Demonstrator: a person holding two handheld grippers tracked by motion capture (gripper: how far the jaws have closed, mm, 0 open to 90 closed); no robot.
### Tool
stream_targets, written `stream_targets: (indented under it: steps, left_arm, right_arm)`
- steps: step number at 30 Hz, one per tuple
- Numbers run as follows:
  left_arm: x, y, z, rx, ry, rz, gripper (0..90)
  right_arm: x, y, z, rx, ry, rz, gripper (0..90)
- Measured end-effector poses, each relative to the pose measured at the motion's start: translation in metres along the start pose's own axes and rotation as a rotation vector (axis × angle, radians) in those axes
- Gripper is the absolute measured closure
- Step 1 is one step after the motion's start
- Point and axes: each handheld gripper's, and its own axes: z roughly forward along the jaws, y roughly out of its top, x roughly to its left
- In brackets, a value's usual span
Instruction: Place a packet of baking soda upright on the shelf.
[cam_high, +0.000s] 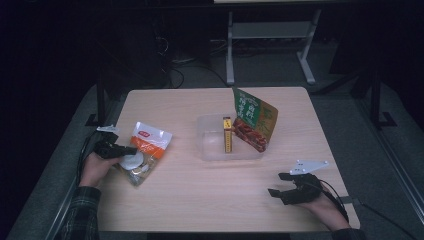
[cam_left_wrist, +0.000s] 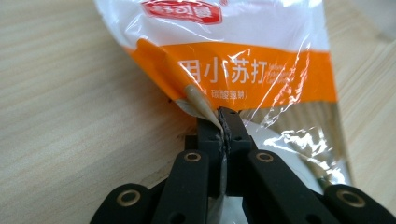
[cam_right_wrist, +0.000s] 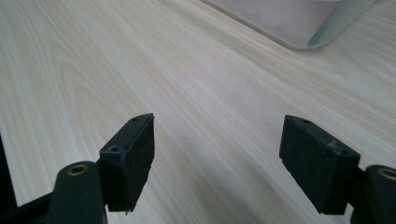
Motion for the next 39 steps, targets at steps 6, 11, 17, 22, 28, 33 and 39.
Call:
stream_targets:
  steps: [6, 11, 17, 22, 28, 33, 39]
  left_arm:
    - [-0.014, 0.005, -0.012, -0.056, 0.011, 0.009, 89.5]
    - [-0.032, 0.010, -0.023, -0.103, -0.027, 0.030, 89.6]
    - [-0.052, 0.016, -0.035, -0.156, -0.059, 0.051, 89.7]
    - [-0.069, 0.020, -0.040, -0.186, -0.084, 0.083, 89.7]
    - [-0.089, 0.026, -0.040, -0.189, -0.125, 0.135, 89.7]
    - [-0.109, 0.032, -0.040, -0.204, -0.175, 0.168, 89.7]
    - [-0.136, 0.040, -0.036, -0.220, -0.208, 0.214, 89.7]
  right_arm:
    - [0.000, 0.001, 0.001, 0.004, 0.022, 0.007, 26.2]
    - [0.002, 0.002, 0.001, 0.002, 0.025, -0.003, 26.3]
    - [0.003, 0.002, 0.001, -0.001, 0.038, -0.017, 26.6]
    - [0.006, 0.003, 0.001, -0.011, 0.051, -0.031, 26.6]
    - [0.008, 0.006, -0.001, -0.039, 0.083, -0.022, 26.0]
    - [0.011, 0.009, -0.002, -0.053, 0.104, -0.034, 23.1]
    - [0.016, 0.015, -0.001, -0.080, 0.124, -0.045, 22.5]
